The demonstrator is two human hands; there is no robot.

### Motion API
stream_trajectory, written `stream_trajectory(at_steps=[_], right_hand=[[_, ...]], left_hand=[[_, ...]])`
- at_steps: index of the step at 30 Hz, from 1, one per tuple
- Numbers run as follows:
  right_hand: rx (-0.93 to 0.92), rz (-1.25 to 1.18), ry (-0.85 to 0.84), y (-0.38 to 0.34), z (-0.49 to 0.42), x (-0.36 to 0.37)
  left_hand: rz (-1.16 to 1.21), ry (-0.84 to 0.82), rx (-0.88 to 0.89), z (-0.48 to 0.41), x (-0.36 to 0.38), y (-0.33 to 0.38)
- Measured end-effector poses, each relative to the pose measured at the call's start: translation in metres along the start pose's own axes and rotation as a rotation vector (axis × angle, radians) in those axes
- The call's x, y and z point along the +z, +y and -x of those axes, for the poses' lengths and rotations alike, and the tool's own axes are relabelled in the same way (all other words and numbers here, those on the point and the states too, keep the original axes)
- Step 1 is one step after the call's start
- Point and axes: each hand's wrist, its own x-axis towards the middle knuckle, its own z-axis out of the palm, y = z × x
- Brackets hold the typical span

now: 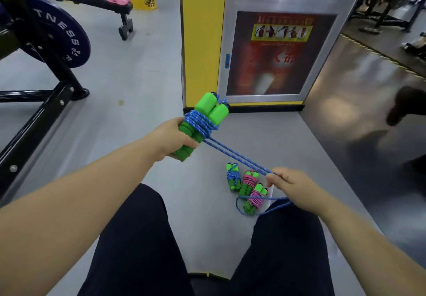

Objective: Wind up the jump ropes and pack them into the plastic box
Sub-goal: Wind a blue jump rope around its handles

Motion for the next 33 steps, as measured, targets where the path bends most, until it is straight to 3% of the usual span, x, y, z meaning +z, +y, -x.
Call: stream_trajectory(at_steps=[2, 6, 8, 11, 15, 19, 22, 25, 28, 33], right_hand=[[-0.105, 0.16, -0.061, -0.026, 0.007, -0.013], [-0.271, 0.267, -0.094, -0.091, 0.013, -0.044], [-0.362, 0.257, 0.005, -0.11, 0.003, -0.063], [-0.406, 0.235, 0.104, -0.113, -0.026, -0.084], [-0.29, 0.145, 0.029, -0.078, -0.057, -0.091], [-0.065, -0.137, -0.099, -0.035, -0.058, -0.057], [-0.023, -0.277, -0.146, -0.018, -0.055, -0.031], [-0.002, -0.174, -0.159, -0.006, -0.054, -0.027], [0.017, 0.052, -0.189, 0.004, -0.053, -0.043], [0.085, 0.294, -0.211, 0.024, -0.05, -0.049]], left_hand=[[-0.262, 0.125, 0.045, -0.005, 0.001, -0.003], [-1.23, 0.23, 0.217, 0.003, 0.027, 0.006], [-1.483, 0.151, 0.337, 0.009, 0.049, 0.012], [-1.659, -0.005, 0.581, 0.013, 0.071, 0.009], [-1.529, -0.09, 0.843, 0.023, 0.064, 0.008], [-1.325, -0.064, 0.732, 0.033, 0.049, 0.01], [-1.282, -0.148, 0.747, 0.036, 0.048, 0.009], [-1.36, -0.255, 0.798, 0.037, 0.042, 0.013], [-1.353, -0.386, 0.71, 0.039, 0.032, 0.02], [-0.937, -0.571, 0.454, 0.04, 0.009, 0.036]])
